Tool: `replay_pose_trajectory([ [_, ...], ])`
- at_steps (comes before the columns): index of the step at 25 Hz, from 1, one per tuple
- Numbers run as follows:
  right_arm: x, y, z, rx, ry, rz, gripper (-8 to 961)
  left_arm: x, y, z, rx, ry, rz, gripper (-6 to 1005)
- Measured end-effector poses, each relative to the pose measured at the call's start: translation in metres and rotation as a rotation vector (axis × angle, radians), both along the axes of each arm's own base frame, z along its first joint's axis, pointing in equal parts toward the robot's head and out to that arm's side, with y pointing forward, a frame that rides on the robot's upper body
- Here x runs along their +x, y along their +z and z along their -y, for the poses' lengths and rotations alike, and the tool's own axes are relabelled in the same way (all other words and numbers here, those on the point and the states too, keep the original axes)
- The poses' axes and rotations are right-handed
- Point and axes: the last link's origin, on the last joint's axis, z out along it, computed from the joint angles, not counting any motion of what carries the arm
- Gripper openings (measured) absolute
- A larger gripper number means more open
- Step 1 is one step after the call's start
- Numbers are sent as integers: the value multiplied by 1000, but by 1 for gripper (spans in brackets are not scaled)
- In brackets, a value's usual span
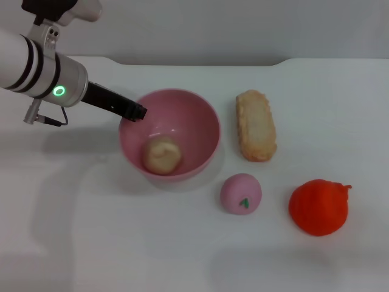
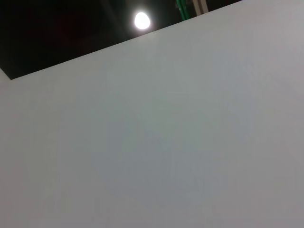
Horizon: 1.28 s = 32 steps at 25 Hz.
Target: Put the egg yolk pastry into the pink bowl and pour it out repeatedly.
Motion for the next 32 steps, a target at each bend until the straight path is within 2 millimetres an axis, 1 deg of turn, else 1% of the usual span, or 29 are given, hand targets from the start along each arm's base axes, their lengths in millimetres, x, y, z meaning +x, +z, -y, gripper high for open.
replay_pose_trajectory([
  [11, -1, -1, 0, -7, 4, -10, 675, -3, -3, 2, -2, 24, 11, 44],
  [18, -1, -3, 2, -32, 17, -26, 675, -15, -2, 7, -1, 52, 10, 44],
  [20, -1, -3, 2, -33, 19, -26, 675, -20, 0, 8, 12, 64, 15, 44],
  [28, -3, -4, 0, -37, 30, -23, 675, -17, 2, 6, 52, 47, 52, 44],
  [32, -4, -3, -1, -37, 32, -21, 676, -10, 7, 1, 123, 25, 135, 43],
])
